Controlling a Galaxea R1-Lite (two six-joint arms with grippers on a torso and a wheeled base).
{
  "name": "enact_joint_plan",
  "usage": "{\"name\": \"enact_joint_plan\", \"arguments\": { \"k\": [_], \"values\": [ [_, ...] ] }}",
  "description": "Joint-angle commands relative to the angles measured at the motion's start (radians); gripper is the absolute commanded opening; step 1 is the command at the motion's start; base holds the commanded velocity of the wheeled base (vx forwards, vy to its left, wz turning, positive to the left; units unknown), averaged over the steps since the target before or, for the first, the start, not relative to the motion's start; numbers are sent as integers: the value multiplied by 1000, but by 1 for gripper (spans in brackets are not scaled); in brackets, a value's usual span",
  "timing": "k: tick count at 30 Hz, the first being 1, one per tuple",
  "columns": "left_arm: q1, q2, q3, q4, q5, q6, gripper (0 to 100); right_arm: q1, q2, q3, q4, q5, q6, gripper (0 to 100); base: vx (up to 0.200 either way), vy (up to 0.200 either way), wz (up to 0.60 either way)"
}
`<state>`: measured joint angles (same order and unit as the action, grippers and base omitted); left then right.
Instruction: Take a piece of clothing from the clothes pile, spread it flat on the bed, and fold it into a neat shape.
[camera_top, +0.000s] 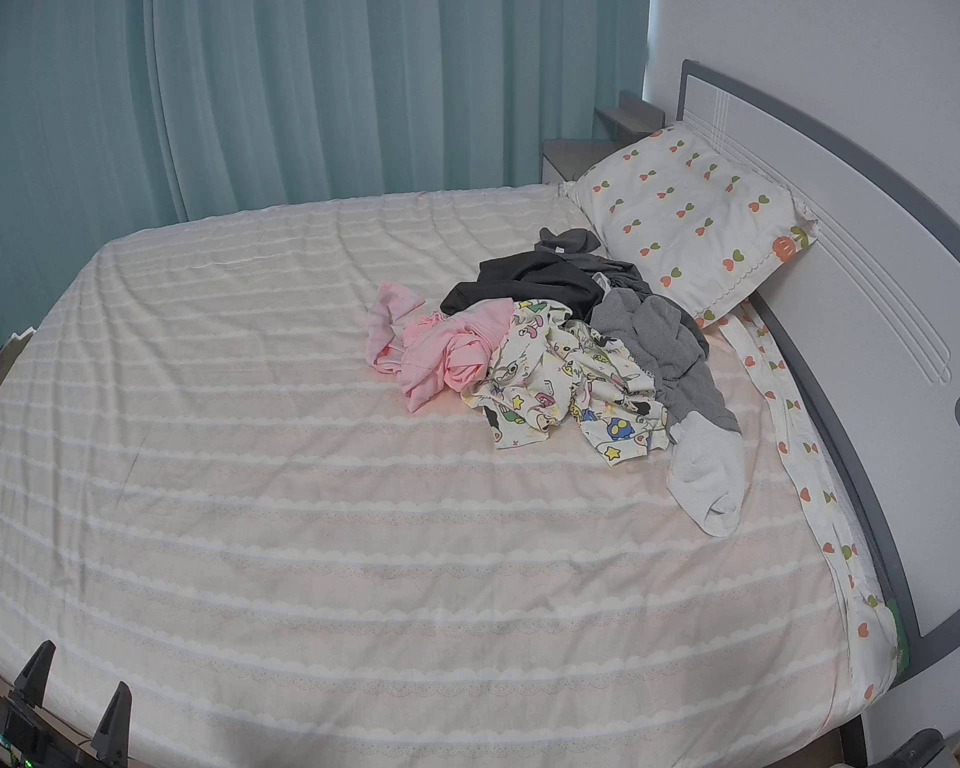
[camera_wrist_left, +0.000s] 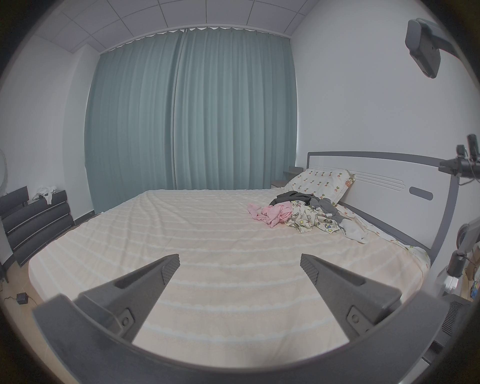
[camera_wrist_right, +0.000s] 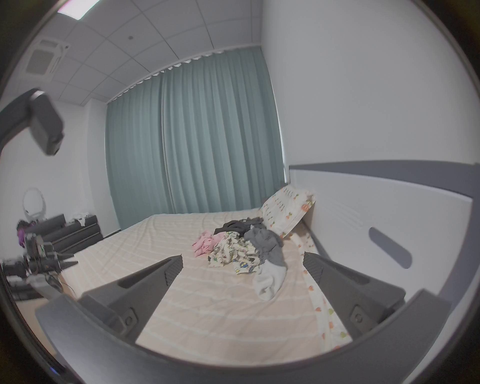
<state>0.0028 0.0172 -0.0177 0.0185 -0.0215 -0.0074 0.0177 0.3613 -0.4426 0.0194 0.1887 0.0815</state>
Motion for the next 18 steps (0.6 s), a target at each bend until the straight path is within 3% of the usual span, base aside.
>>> {"name": "enact_joint_plan", "arguments": {
  "k": [1, 7, 14, 15, 18],
  "values": [
    [0, -13, 12, 0, 0, 0, 100, 119, 734, -183, -88, 113, 190, 100, 0, 0, 0],
    [0, -13, 12, 0, 0, 0, 100, 249, 1160, -312, -222, 63, 331, 100, 0, 0, 0],
    [0, -13, 12, 0, 0, 0, 100, 286, 1487, -530, -323, 8, 462, 100, 0, 0, 0],
    [0, -13, 12, 0, 0, 0, 100, 292, 1591, -631, -331, -23, 504, 100, 0, 0, 0],
    [0, -13, 12, 0, 0, 0, 100, 292, 1682, -725, -331, -58, 544, 100, 0, 0, 0]
  ]
}}
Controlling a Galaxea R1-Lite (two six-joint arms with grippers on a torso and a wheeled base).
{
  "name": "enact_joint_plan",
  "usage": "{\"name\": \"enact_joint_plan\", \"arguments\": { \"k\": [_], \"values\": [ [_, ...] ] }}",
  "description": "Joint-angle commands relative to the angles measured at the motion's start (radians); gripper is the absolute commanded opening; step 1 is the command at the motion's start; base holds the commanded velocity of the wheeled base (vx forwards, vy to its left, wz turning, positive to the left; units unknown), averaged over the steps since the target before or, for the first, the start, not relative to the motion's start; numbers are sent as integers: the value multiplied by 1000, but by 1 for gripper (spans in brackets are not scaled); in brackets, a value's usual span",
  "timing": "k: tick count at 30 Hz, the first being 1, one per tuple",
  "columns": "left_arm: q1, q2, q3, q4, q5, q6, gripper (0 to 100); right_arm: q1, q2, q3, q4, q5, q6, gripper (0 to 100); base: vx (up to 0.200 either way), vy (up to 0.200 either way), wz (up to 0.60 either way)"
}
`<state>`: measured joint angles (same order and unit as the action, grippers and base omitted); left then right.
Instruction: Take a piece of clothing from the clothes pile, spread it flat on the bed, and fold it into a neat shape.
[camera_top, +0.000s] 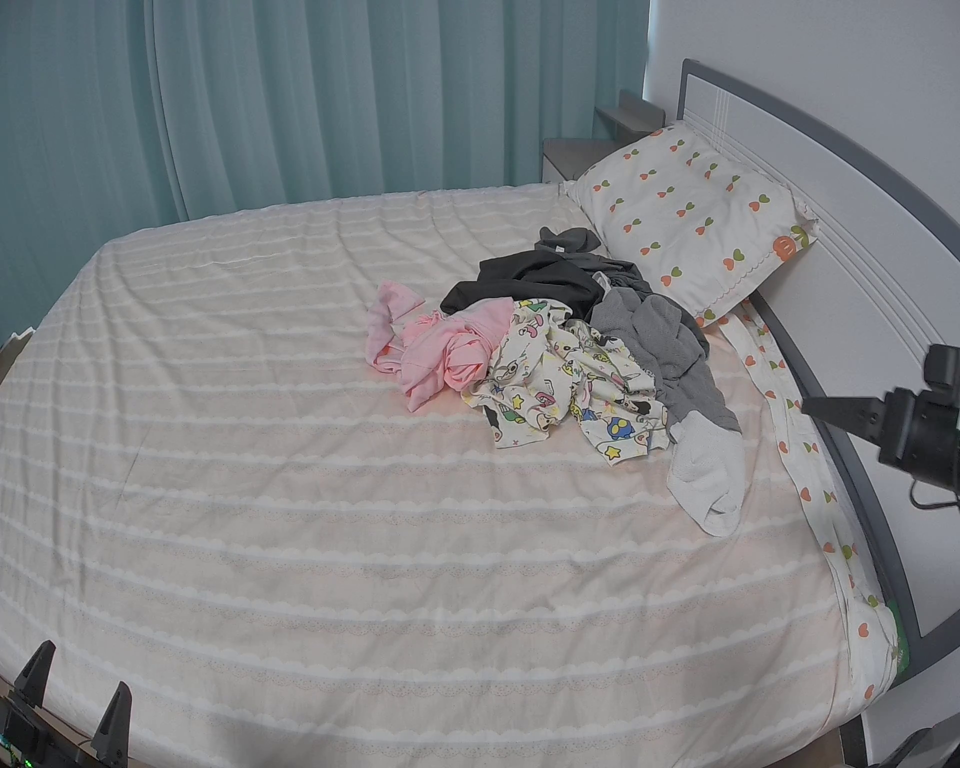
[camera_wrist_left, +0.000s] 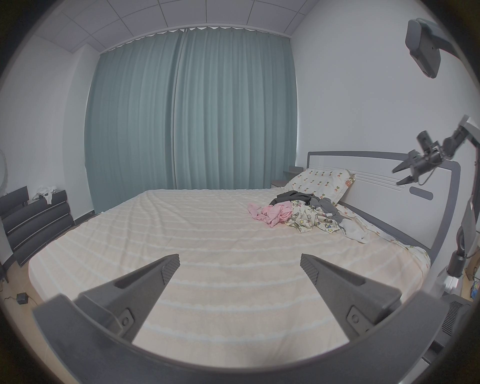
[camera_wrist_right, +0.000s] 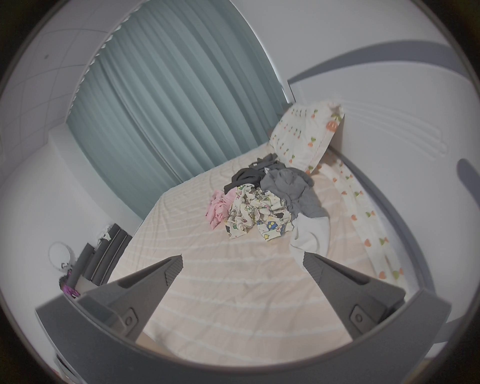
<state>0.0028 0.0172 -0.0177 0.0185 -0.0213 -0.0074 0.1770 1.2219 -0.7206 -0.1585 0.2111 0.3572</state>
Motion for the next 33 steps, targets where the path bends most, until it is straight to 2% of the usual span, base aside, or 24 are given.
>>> {"name": "enact_joint_plan", "arguments": {
  "k": [1, 5, 12, 16, 24, 28, 33],
  "values": [
    [0, -13, 12, 0, 0, 0, 100, 131, 898, -536, -141, -119, 299, 100, 0, 0, 0],
    [0, -13, 12, 0, 0, 0, 100, 130, 1018, -680, -98, -174, 310, 100, 0, 0, 0],
    [0, -13, 12, 0, 0, 0, 100, 127, 1147, -826, -78, -199, 310, 100, 0, 0, 0],
    [0, -13, 12, 0, 0, 0, 100, 124, 1202, -924, 11, -246, 310, 100, 0, 0, 0],
    [0, -13, 12, 0, 0, 0, 100, 116, 1226, -962, 30, -292, 298, 100, 0, 0, 0],
    [0, -13, 12, 0, 0, 0, 100, 121, 1243, -970, 27, -297, 246, 100, 0, 0, 0],
    [0, -13, 12, 0, 0, 0, 100, 124, 1275, -1040, 34, -317, 229, 100, 0, 0, 0]
  ]
}}
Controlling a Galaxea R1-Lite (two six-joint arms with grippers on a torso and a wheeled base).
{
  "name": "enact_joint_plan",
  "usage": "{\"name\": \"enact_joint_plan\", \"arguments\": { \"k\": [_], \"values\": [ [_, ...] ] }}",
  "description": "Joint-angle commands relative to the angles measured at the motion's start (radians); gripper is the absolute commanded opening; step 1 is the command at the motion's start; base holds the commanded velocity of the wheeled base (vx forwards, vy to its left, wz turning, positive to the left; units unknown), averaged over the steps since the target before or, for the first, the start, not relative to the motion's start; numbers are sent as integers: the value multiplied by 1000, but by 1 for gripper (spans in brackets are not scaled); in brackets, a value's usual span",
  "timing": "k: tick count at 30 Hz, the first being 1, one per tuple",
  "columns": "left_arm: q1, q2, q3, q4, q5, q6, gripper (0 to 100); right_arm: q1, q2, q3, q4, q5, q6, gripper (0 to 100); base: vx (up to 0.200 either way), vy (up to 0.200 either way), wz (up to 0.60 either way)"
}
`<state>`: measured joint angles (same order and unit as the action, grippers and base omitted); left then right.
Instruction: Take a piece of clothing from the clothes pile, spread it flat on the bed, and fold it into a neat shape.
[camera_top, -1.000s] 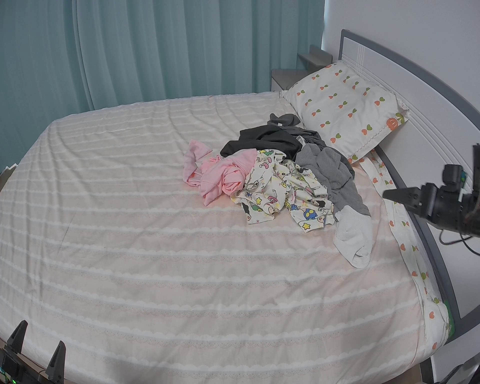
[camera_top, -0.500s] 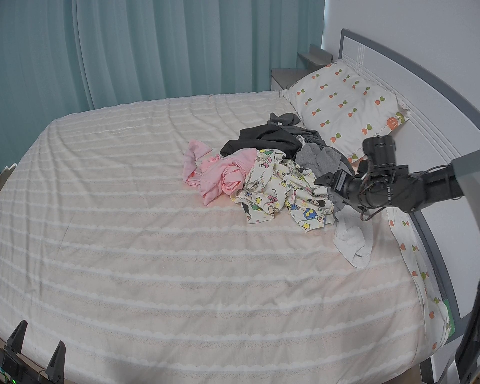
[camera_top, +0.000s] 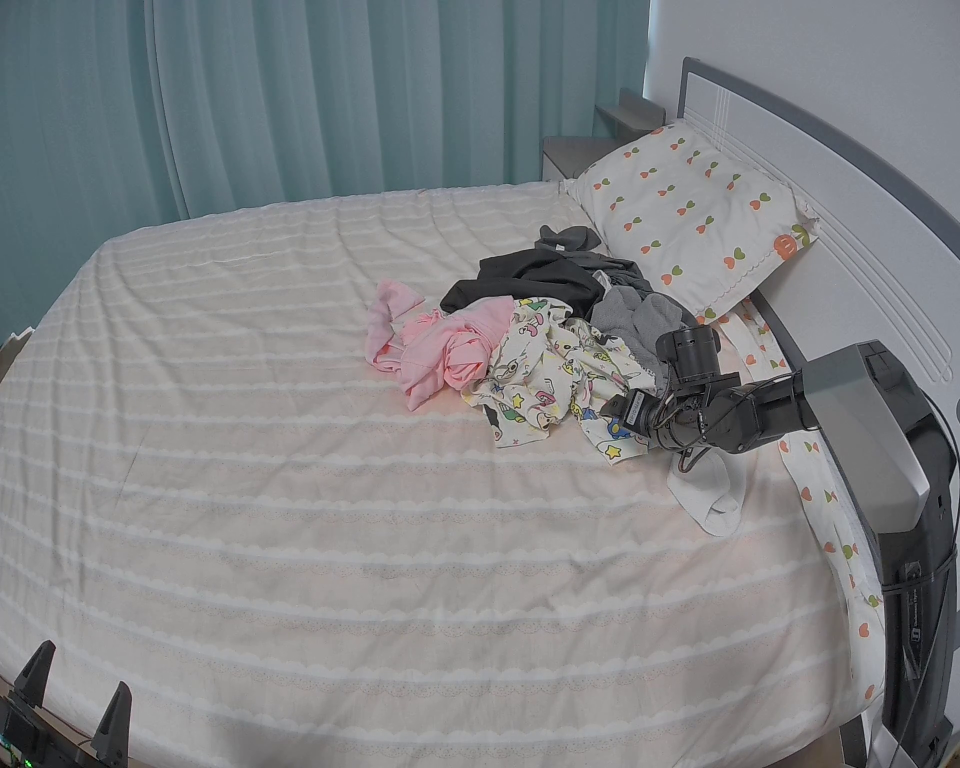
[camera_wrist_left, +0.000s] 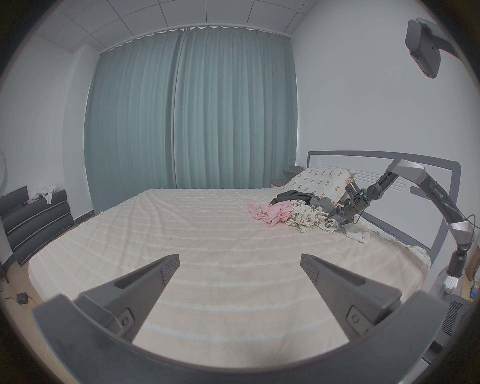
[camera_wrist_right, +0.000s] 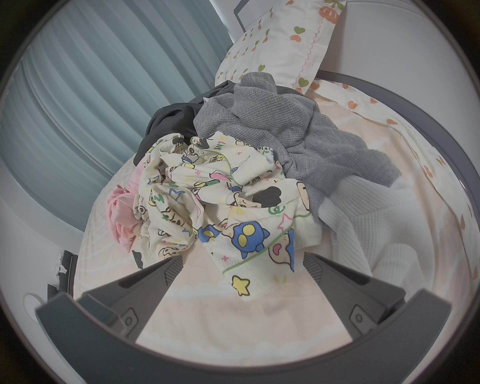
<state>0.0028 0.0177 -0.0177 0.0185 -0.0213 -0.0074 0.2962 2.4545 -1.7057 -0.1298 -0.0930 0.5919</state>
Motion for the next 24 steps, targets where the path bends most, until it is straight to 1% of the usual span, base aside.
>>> {"name": "enact_joint_plan", "arguments": {
  "k": [1, 2, 3, 5, 9, 13, 16, 24],
  "values": [
    [0, -13, 12, 0, 0, 0, 100, 4, 75, -103, 9, -44, -17, 100, 0, 0, 0],
    [0, -13, 12, 0, 0, 0, 100, 4, 80, -112, 9, -50, -21, 100, 0, 0, 0],
    [0, -13, 12, 0, 0, 0, 100, 4, 103, -149, 18, -71, -41, 100, 0, 0, 0],
    [0, -13, 12, 0, 0, 0, 100, 4, 126, -195, 38, -85, -61, 100, 0, 0, 0],
    [0, -13, 12, 0, 0, 0, 100, 8, 163, -278, 85, -88, -67, 100, 0, 0, 0],
    [0, -13, 12, 0, 0, 0, 100, 9, 195, -294, 134, -90, -69, 100, 0, 0, 0],
    [0, -13, 12, 0, 0, 0, 100, 11, 225, -294, 164, -105, -78, 100, 0, 0, 0],
    [0, -13, 12, 0, 0, 0, 100, 11, 290, -294, 165, -113, -96, 100, 0, 0, 0]
  ]
}}
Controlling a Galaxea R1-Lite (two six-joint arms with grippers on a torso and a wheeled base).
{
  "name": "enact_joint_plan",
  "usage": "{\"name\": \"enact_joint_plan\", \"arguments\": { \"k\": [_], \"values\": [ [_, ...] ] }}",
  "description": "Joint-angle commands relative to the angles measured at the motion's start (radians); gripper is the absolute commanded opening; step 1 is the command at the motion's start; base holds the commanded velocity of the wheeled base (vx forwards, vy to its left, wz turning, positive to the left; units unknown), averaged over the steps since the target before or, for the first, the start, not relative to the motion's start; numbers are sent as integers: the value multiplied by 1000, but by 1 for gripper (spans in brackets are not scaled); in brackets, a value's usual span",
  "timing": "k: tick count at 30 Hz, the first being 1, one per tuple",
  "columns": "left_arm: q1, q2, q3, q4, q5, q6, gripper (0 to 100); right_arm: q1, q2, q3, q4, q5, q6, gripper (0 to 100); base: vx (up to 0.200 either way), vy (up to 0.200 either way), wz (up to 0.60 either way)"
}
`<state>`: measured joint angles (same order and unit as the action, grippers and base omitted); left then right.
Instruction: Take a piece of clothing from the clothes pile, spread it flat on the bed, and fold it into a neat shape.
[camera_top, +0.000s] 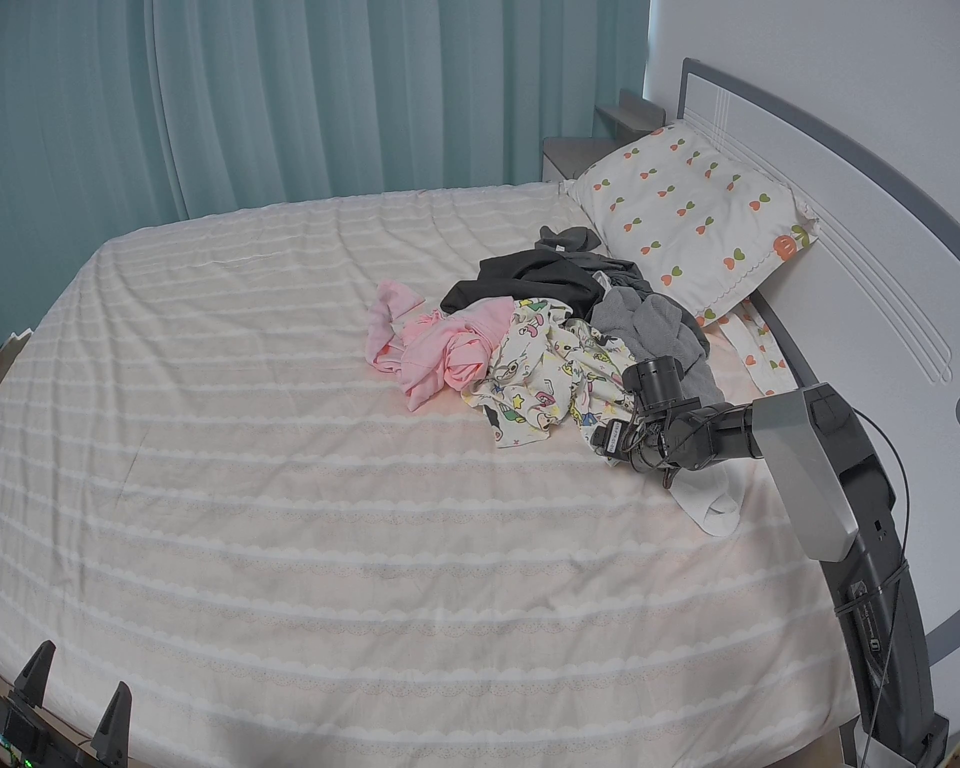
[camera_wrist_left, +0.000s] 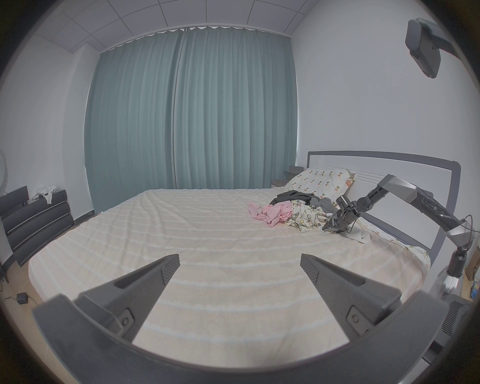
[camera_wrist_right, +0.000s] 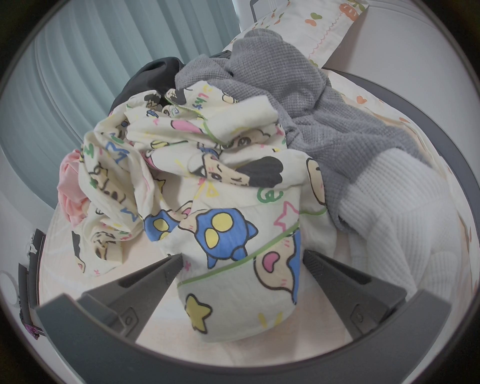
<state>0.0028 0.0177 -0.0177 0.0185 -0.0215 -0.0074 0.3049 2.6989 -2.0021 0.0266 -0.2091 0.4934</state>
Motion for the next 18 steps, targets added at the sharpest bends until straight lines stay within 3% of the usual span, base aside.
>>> {"name": "enact_joint_plan", "arguments": {
  "k": [1, 3, 4, 18],
  "values": [
    [0, -13, 12, 0, 0, 0, 100, 2, 48, 2, 7, 2, 2, 100, 0, 0, 0],
    [0, -13, 12, 0, 0, 0, 100, 3, 53, 2, 6, 2, 4, 100, 0, 0, 0],
    [0, -13, 12, 0, 0, 0, 100, 5, 47, 2, 1, -1, 4, 0, 0, 0, 0],
    [0, -13, 12, 0, 0, 0, 100, 22, -94, 2, 7, -27, -45, 0, 0, 0, 0]
  ]
}}
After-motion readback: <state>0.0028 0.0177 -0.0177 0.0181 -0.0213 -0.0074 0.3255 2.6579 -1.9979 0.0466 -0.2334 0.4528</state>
